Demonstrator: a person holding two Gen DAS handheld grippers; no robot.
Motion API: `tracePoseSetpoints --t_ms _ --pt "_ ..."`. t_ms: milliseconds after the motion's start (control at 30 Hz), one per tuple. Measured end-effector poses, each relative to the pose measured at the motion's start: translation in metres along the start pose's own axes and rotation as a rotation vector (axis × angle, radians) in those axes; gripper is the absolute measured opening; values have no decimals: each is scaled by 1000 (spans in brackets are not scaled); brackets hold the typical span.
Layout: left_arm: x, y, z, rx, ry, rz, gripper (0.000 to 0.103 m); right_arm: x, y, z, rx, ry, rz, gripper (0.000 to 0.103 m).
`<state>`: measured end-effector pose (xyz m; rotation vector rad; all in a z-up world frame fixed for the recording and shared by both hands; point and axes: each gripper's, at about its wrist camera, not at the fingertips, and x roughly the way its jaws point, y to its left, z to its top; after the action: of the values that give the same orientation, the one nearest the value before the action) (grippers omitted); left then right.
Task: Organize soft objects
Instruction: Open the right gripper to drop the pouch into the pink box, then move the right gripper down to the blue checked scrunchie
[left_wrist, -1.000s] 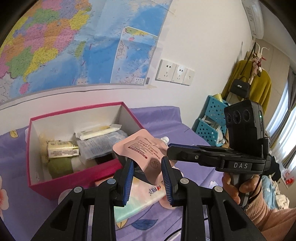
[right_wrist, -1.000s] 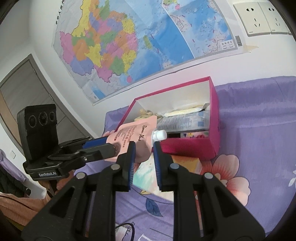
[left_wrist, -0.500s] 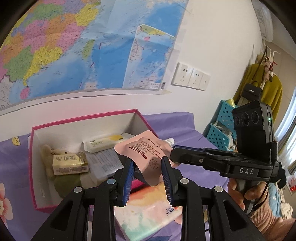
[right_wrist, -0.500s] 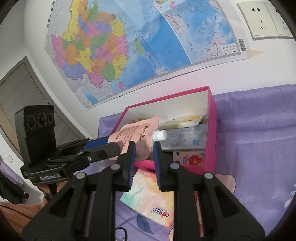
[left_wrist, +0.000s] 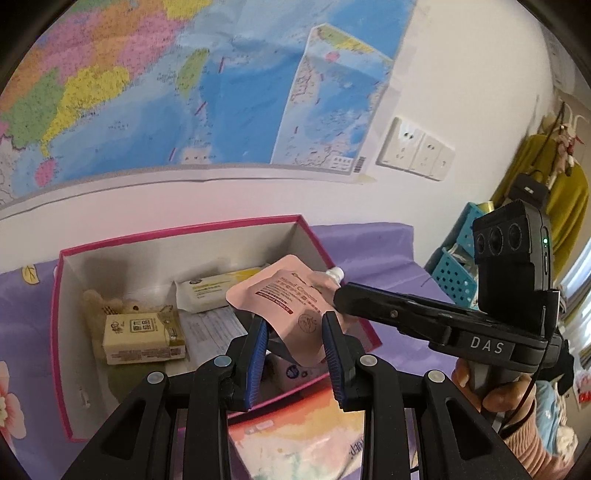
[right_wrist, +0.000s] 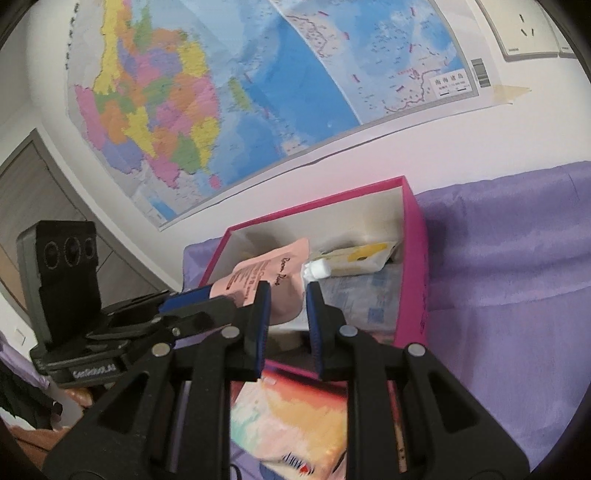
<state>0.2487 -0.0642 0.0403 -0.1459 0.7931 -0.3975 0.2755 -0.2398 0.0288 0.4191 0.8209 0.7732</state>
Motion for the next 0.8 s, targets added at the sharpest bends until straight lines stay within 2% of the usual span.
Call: tracePoseSetpoints --t_ms 100,233,300,600,700,800 --pt "9 3 7 -26 14 11 29 7 -9 7 21 -3 -12 22" --pt "19 8 12 -59 23 75 29 17 -19 13 55 -4 -42 22" --pt "17 10 11 -67 16 78 29 19 -20 13 53 0 -56 22" --pt "-12 2 -6 -9 -64 72 38 5 -14 0 42 5 -56 22" --pt "-28 -10 -16 40 -104 61 45 -4 -7 -6 21 2 -46 24" --pt "-42 -19 -25 67 -130 46 46 -17 8 -12 -5 -15 -25 30"
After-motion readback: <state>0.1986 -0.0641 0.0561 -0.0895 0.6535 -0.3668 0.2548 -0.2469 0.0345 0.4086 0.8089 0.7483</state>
